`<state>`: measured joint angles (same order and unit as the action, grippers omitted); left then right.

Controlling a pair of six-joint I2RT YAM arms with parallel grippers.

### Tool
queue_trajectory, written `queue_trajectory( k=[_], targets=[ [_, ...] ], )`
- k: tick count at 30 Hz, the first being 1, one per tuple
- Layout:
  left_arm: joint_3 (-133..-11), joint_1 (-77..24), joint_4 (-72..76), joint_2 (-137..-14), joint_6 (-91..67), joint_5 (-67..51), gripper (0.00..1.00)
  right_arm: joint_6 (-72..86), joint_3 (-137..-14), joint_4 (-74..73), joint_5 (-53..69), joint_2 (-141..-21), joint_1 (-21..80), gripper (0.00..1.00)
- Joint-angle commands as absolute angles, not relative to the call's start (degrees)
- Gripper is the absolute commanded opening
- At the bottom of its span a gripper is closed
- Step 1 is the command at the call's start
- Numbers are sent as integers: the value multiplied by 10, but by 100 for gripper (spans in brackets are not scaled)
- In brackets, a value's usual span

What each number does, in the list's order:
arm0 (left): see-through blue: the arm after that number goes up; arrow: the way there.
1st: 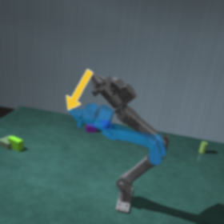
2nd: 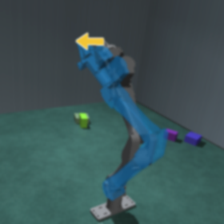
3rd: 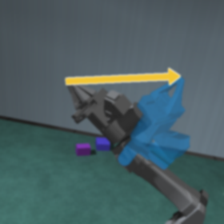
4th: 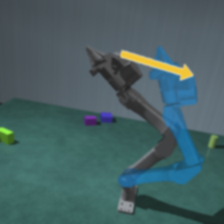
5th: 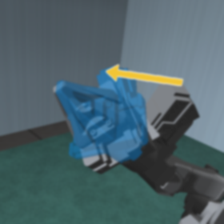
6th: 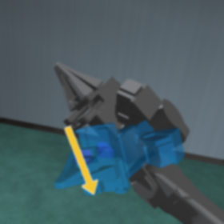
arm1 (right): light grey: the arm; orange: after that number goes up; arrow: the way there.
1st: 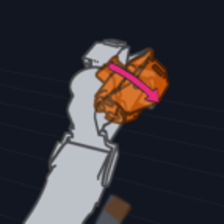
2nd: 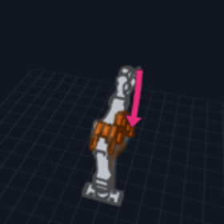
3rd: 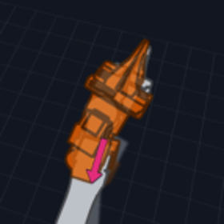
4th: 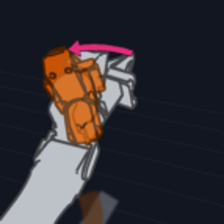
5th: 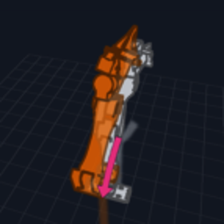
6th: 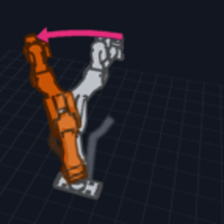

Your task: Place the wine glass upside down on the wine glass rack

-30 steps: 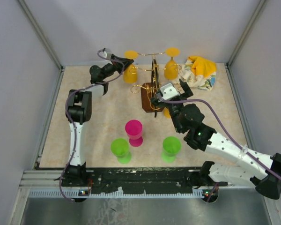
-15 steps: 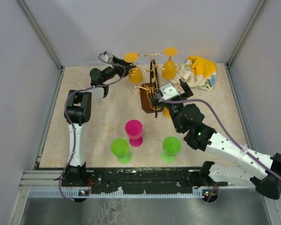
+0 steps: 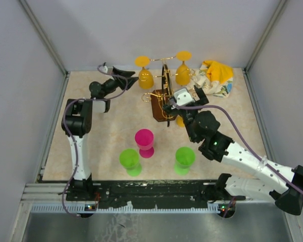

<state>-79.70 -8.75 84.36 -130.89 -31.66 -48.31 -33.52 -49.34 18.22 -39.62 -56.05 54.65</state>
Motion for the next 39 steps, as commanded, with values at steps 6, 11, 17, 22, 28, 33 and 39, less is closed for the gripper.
queue_trajectory(
  k=[6,11,17,22,28,33,39],
  targets=[
    [-645,-61,802,-1119,-256,-431,57,-207,-591,36,-360,-563,486,99],
    [-608,-63,627,-998,-193,-376,58,-167,-616,-14,-374,-548,472,99],
    [-620,-90,363,-881,-101,-300,57,-89,-619,-85,-376,-503,448,99],
    [-631,-131,195,-795,-46,-252,54,-32,-618,-163,-365,-484,425,99],
    [-637,-171,8,-699,-15,-192,54,13,-592,-237,-349,-459,406,99],
    [-658,-174,-119,-644,-19,-180,56,47,-576,-278,-342,-429,403,99],
    [-670,-179,-256,-623,-37,-196,56,73,-550,-308,-335,-396,403,99]
  ],
)
